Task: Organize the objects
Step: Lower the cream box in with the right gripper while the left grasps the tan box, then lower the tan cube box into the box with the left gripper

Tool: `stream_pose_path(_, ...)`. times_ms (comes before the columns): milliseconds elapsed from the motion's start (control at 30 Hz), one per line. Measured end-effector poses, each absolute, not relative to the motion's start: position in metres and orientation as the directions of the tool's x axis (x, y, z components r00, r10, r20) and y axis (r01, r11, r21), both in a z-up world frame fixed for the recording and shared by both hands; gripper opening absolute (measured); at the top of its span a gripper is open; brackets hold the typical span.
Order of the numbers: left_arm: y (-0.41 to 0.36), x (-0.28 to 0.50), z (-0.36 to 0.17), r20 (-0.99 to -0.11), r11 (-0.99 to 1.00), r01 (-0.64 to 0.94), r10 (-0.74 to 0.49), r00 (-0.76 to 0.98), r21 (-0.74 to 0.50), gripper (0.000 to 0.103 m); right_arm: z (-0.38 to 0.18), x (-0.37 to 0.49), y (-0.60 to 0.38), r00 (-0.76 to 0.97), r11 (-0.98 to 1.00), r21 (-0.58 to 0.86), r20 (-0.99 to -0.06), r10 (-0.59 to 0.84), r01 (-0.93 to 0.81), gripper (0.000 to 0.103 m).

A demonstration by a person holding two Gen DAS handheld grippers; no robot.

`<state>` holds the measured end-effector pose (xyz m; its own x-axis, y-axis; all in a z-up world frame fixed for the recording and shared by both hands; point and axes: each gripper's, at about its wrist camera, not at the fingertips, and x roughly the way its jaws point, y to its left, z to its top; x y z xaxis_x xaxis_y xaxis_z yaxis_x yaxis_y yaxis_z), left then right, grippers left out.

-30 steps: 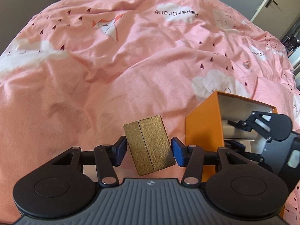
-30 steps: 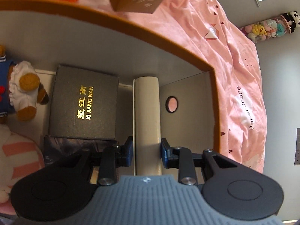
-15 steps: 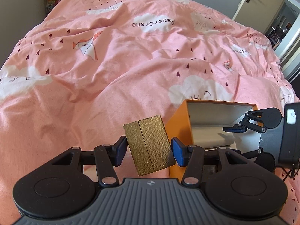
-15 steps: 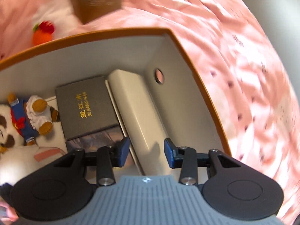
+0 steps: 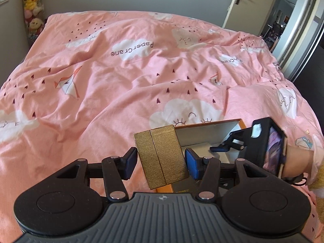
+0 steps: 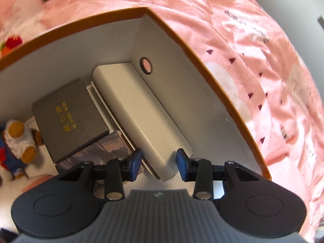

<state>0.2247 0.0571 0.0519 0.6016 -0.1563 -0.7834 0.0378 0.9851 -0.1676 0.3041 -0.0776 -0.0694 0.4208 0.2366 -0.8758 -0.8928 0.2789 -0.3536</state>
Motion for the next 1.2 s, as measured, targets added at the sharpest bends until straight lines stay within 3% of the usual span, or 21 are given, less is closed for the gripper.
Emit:
stream_pose_path(400, 0.009, 0.235, 0.050, -0.774, 0.970, 0.180, -0.238, 0.587, -0.163, 0.057, -0.015, 0.291, -0.107, 0.454, 0.390, -0.328, -0.841, 0.294, -0.860, 0.040)
stream_pose_path(667, -0.033, 0.248, 0.016, -0.812, 0.945, 0.239, -0.314, 0.492, -0.221, 0.057, 0.026, 0.277, -0.183, 0.533, 0.605, -0.248, -0.770, 0.351, -0.756, 0.040)
stream_pose_path(933, -0.077, 0.258, -0.028, -0.841, 0.910, 0.306, -0.385, 0.380, -0.279, 0.056, 0.022, 0.268, -0.209, 0.675, 0.735, -0.287, -0.672, 0.303, -0.615, 0.040)
stream_pose_path(1200, -0.106, 0.261, -0.054, -0.851, 0.814, 0.531, -0.437, 0.290, -0.237, 0.056, 0.005, 0.279, -0.222, 0.667, 0.757, -0.248, -0.677, 0.310, -0.604, 0.040)
